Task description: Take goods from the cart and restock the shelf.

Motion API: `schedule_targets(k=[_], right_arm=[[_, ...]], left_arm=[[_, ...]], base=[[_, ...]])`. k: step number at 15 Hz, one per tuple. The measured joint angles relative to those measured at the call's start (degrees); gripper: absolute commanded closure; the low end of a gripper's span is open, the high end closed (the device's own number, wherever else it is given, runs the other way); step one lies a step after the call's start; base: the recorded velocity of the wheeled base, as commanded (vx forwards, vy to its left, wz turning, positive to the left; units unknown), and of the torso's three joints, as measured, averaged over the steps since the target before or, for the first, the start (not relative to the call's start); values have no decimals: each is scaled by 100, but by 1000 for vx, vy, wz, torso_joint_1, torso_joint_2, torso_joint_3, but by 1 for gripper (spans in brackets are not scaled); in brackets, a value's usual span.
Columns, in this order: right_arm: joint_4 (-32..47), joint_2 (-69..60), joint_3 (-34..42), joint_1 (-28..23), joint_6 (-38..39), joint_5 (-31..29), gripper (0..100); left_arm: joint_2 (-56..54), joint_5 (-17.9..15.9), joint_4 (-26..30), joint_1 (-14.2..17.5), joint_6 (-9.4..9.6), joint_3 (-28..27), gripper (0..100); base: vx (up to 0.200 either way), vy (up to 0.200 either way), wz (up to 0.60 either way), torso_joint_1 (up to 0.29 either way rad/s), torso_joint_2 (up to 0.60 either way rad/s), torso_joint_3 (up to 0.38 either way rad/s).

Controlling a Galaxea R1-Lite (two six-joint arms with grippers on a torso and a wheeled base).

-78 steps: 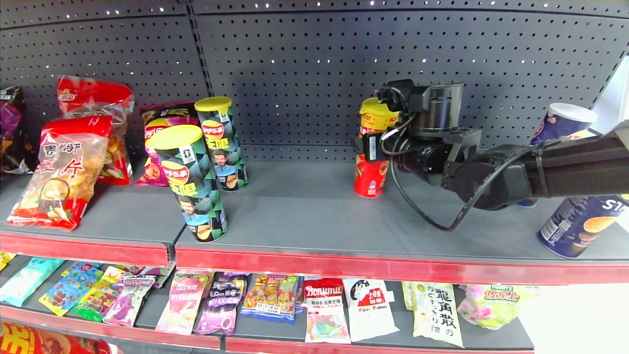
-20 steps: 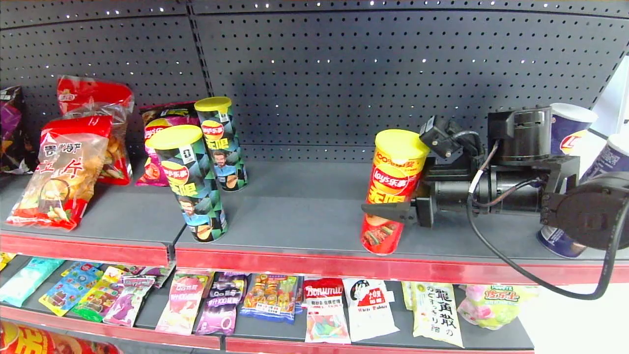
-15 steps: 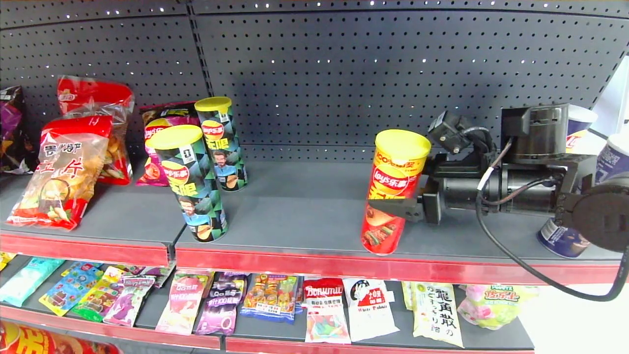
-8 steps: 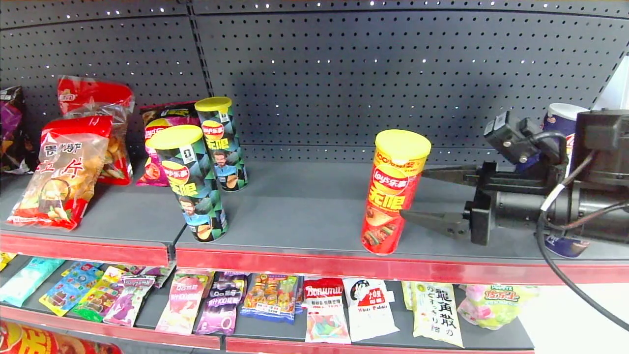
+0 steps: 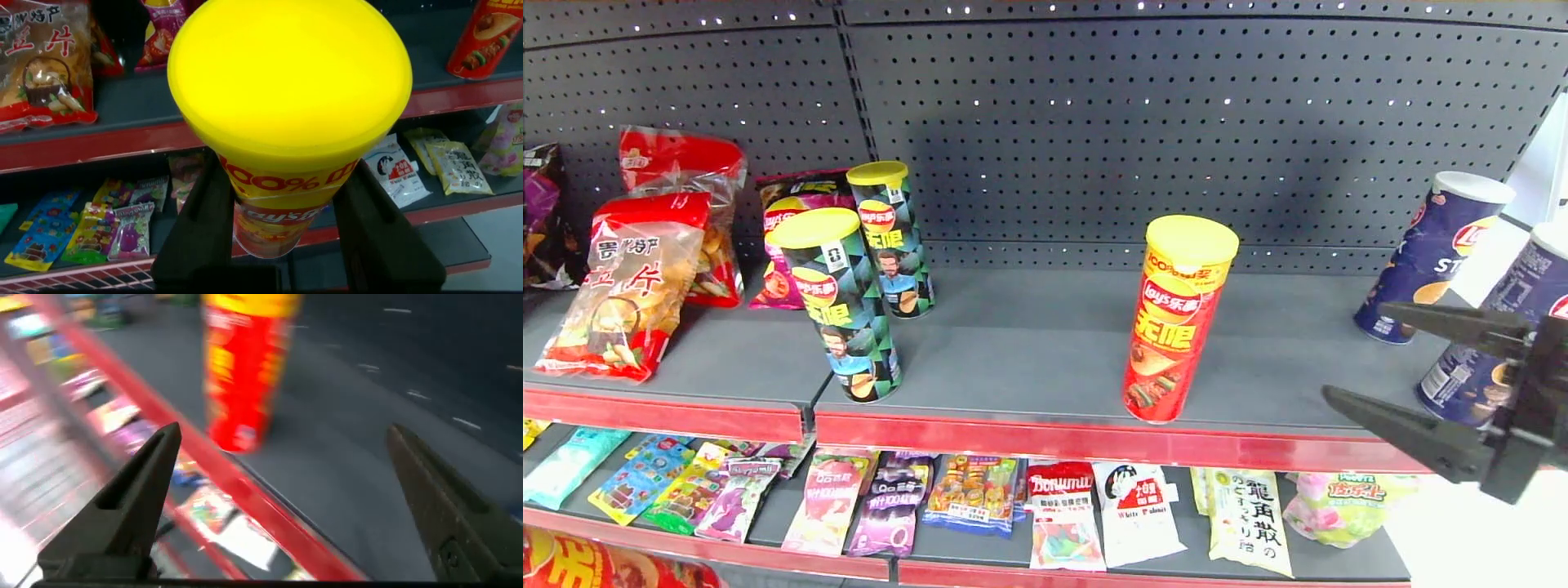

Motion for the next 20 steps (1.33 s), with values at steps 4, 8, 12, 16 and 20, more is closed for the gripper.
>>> schedule_targets(k=[4, 8, 12, 16, 20], right_arm=[[1179, -2188, 720, -530, 482, -1792, 0], [4109, -4068, 651, -1479, 841, -2408, 0], [3947, -5207, 1582, -2215, 958, -2627, 0], [2779, -5793, 2376, -2136, 1059, -873, 0], [2623, -5939, 2583, -2130, 1257, -1420, 0]], left_arm=[[305, 90, 22, 17, 235, -380, 100], [501, 44, 16, 17, 296, -441, 100], [525, -30, 11, 9, 288, -412, 100], [464, -132, 17, 0, 252, -306, 100], [272, -438, 5, -16, -51, -191, 100]], base=[[0, 0, 0, 0, 0, 0], [0, 0, 0, 0, 0, 0], [0, 0, 0, 0, 0, 0], [0, 0, 0, 0, 0, 0], [0, 0, 0, 0, 0, 0]])
